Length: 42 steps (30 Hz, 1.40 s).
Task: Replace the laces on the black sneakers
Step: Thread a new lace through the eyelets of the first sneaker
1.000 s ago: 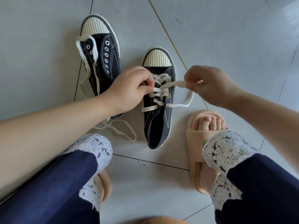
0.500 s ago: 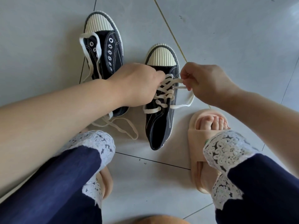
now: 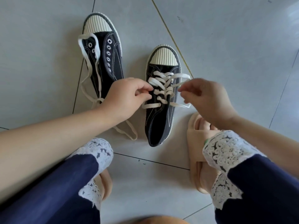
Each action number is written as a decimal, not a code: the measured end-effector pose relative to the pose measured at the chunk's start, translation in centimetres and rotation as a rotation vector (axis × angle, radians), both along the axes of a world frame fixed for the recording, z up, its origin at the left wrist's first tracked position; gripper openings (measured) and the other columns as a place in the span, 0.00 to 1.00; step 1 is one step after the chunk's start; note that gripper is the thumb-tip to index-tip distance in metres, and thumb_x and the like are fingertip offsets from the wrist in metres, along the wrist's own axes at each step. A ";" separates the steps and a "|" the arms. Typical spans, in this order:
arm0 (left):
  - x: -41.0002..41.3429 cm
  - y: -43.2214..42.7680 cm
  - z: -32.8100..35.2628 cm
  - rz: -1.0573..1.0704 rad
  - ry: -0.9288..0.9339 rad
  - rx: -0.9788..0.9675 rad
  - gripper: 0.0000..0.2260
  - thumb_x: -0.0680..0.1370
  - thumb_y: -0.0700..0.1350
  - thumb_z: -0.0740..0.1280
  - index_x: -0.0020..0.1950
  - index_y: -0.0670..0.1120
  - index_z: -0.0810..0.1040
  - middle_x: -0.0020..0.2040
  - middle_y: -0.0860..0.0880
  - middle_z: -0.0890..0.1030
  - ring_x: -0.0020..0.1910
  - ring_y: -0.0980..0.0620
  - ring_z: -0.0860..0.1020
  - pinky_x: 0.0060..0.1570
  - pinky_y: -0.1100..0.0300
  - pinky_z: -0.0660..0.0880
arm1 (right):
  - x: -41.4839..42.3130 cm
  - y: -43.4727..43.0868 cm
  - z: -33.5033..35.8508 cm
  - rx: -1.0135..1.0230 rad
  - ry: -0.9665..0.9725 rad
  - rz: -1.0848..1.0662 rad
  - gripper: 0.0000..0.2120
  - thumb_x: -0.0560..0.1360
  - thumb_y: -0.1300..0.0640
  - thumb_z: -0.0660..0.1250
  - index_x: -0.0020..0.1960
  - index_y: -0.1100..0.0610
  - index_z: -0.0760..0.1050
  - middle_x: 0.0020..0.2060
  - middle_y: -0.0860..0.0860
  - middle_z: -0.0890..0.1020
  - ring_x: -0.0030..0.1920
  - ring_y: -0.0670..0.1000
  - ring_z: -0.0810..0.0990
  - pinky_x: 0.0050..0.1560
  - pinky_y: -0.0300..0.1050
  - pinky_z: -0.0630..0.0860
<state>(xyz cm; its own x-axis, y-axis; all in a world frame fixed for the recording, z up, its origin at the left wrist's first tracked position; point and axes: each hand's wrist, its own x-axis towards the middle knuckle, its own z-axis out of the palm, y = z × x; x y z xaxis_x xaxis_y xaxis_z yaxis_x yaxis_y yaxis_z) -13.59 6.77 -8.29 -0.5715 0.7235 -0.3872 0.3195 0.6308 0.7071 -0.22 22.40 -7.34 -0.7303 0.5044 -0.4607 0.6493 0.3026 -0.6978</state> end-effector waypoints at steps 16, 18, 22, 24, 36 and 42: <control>-0.2 1.7 -0.8 -0.099 -0.095 0.039 0.05 0.70 0.39 0.72 0.40 0.46 0.77 0.36 0.58 0.72 0.31 0.62 0.71 0.37 0.67 0.69 | -1.7 -1.0 -1.4 -0.071 0.027 0.109 0.06 0.70 0.58 0.71 0.39 0.49 0.75 0.34 0.41 0.78 0.35 0.38 0.74 0.39 0.28 0.69; -0.3 1.6 -0.8 -0.117 -0.098 0.023 0.05 0.70 0.39 0.71 0.39 0.46 0.76 0.36 0.57 0.73 0.31 0.61 0.71 0.37 0.65 0.70 | -1.8 -0.7 -1.5 -0.074 0.032 0.169 0.09 0.71 0.60 0.70 0.36 0.51 0.73 0.33 0.42 0.76 0.35 0.39 0.74 0.40 0.29 0.70; -1.4 1.3 -0.4 -0.209 -0.079 -0.018 0.06 0.72 0.40 0.70 0.38 0.48 0.74 0.36 0.58 0.73 0.30 0.63 0.73 0.38 0.68 0.68 | -1.0 0.6 -1.5 -0.280 0.081 0.109 0.13 0.73 0.66 0.66 0.36 0.50 0.70 0.35 0.43 0.79 0.38 0.42 0.78 0.43 0.35 0.72; -2.0 1.5 -0.1 -0.301 -0.022 -0.034 0.07 0.73 0.41 0.69 0.38 0.49 0.73 0.35 0.60 0.71 0.32 0.64 0.72 0.35 0.71 0.64 | -0.5 1.0 -1.5 -0.440 0.115 0.003 0.14 0.74 0.69 0.62 0.37 0.52 0.70 0.37 0.45 0.80 0.38 0.44 0.80 0.40 0.36 0.73; -2.5 1.8 0.9 -0.313 -0.055 0.047 0.07 0.72 0.41 0.70 0.38 0.48 0.73 0.40 0.51 0.75 0.39 0.53 0.72 0.41 0.63 0.67 | -1.0 2.5 -0.7 -0.131 0.005 0.126 0.14 0.73 0.66 0.64 0.39 0.46 0.71 0.33 0.42 0.76 0.34 0.38 0.74 0.43 0.28 0.70; -1.9 1.8 0.4 -0.227 -0.382 0.075 0.11 0.72 0.36 0.70 0.38 0.51 0.74 0.42 0.54 0.79 0.40 0.57 0.75 0.45 0.68 0.72 | 0.6 0.2 -1.4 -0.573 0.046 -0.067 0.08 0.72 0.64 0.69 0.42 0.51 0.76 0.33 0.43 0.82 0.37 0.40 0.80 0.43 0.33 0.74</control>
